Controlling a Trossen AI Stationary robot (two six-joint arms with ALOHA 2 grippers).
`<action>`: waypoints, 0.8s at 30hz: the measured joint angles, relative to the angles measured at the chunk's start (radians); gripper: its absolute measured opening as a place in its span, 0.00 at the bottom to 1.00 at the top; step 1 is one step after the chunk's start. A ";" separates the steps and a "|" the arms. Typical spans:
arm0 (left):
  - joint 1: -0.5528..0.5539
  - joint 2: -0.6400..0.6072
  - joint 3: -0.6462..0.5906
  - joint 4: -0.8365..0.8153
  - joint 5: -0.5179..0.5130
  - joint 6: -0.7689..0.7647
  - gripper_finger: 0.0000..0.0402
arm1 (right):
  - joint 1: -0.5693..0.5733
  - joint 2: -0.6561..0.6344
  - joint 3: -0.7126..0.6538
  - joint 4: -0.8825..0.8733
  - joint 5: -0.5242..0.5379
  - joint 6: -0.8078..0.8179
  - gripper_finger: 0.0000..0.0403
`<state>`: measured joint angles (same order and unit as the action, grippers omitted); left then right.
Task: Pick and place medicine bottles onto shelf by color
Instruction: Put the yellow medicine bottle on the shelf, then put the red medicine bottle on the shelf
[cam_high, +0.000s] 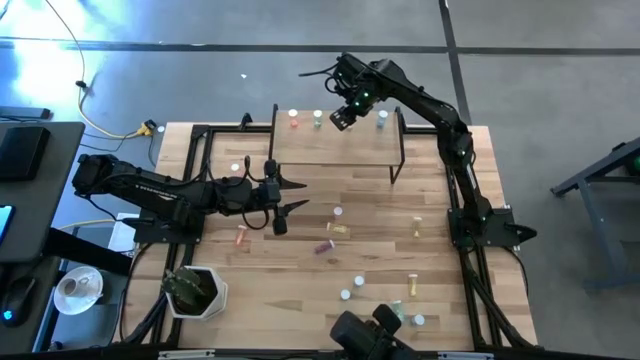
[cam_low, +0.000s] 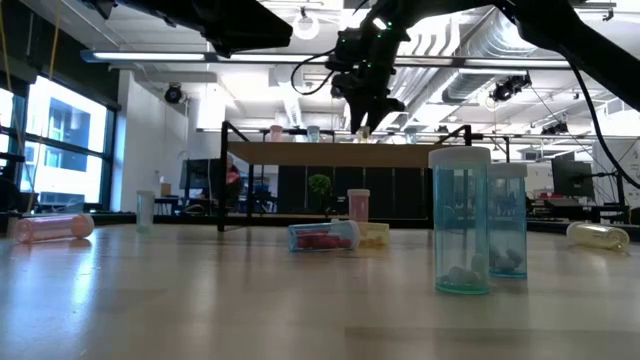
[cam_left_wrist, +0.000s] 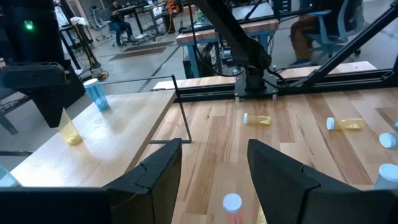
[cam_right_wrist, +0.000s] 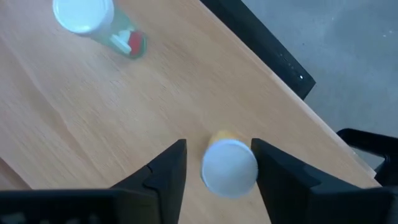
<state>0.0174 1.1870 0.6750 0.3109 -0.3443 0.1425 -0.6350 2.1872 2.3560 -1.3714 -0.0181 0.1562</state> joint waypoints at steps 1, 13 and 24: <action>0.000 0.000 0.000 0.000 0.000 0.000 0.43 | 0.000 0.000 0.000 0.002 0.000 0.000 0.44; 0.000 0.000 0.000 0.000 0.000 0.000 0.43 | -0.020 -0.006 0.000 0.012 0.000 -0.007 0.43; 0.000 0.000 0.000 -0.001 -0.001 0.000 0.43 | -0.035 -0.075 0.000 0.082 -0.019 -0.026 0.43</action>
<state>0.0174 1.1870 0.6750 0.3096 -0.3450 0.1425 -0.6697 2.1124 2.3561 -1.2895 -0.0368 0.1303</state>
